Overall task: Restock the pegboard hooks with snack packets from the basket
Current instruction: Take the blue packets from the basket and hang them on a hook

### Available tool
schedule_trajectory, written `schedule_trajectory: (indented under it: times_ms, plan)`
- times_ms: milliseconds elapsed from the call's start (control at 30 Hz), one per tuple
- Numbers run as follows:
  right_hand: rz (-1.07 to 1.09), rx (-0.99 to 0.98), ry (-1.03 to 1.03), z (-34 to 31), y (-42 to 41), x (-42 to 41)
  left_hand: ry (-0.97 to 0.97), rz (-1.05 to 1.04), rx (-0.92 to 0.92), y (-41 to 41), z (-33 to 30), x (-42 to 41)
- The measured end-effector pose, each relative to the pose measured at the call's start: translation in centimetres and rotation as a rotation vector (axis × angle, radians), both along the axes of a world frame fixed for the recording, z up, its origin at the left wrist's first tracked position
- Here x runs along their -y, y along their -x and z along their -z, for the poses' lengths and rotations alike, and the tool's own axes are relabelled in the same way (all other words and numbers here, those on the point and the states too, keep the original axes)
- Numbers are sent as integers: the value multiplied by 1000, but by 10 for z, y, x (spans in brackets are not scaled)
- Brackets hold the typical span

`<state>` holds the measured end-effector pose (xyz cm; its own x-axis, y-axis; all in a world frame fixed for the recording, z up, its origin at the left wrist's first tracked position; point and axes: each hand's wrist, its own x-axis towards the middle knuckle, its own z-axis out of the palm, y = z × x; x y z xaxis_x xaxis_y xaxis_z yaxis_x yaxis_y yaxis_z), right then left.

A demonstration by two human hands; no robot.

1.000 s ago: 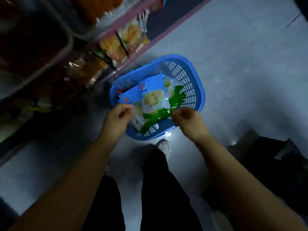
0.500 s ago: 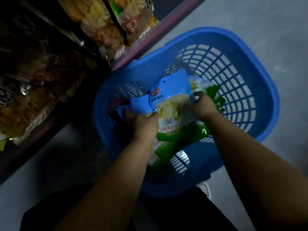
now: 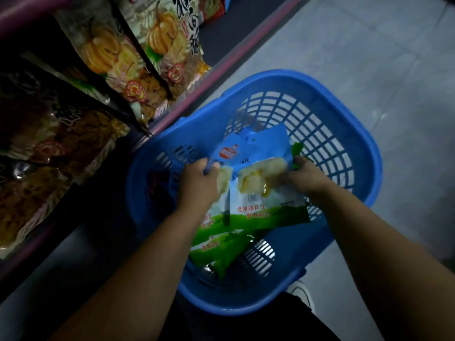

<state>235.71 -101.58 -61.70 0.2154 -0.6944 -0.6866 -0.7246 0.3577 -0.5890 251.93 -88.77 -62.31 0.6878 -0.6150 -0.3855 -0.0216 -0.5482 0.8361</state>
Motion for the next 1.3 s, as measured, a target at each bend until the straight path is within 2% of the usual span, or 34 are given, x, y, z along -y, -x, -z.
schedule_trajectory:
  times_ms: [167, 300, 433, 533, 667, 800, 967, 1100, 1300]
  plan:
    - [127, 193, -85, -34, -1, 9, 77, -302, -137, -15, -16, -7]
    - [122, 357, -72, -109, -4, 1, 196, -622, -247, -2, -77, -46]
    - [121, 454, -49, -218, -6, -38, 203, -827, -335, 8, -188, -96]
    - [141, 516, -106, -317, -10, -78, 159, -875, -326, 6, -286, -135]
    - [-19, 602, -261, -450, -18, -125, 147, -950, -330, -6, -421, -194]
    - [-241, 680, -285, -552, -48, -162, 271, -1057, -253, -18, -539, -255]
    - [-631, 699, -265, -649, -112, -202, 445, -1229, -108, -20, -636, -321]
    - [-719, 829, -242, -712, -155, -258, 604, -1294, -18, -29, -690, -379]
    - [-862, 979, 8, -771, -202, -342, 744, -1277, 203, -60, -763, -457]
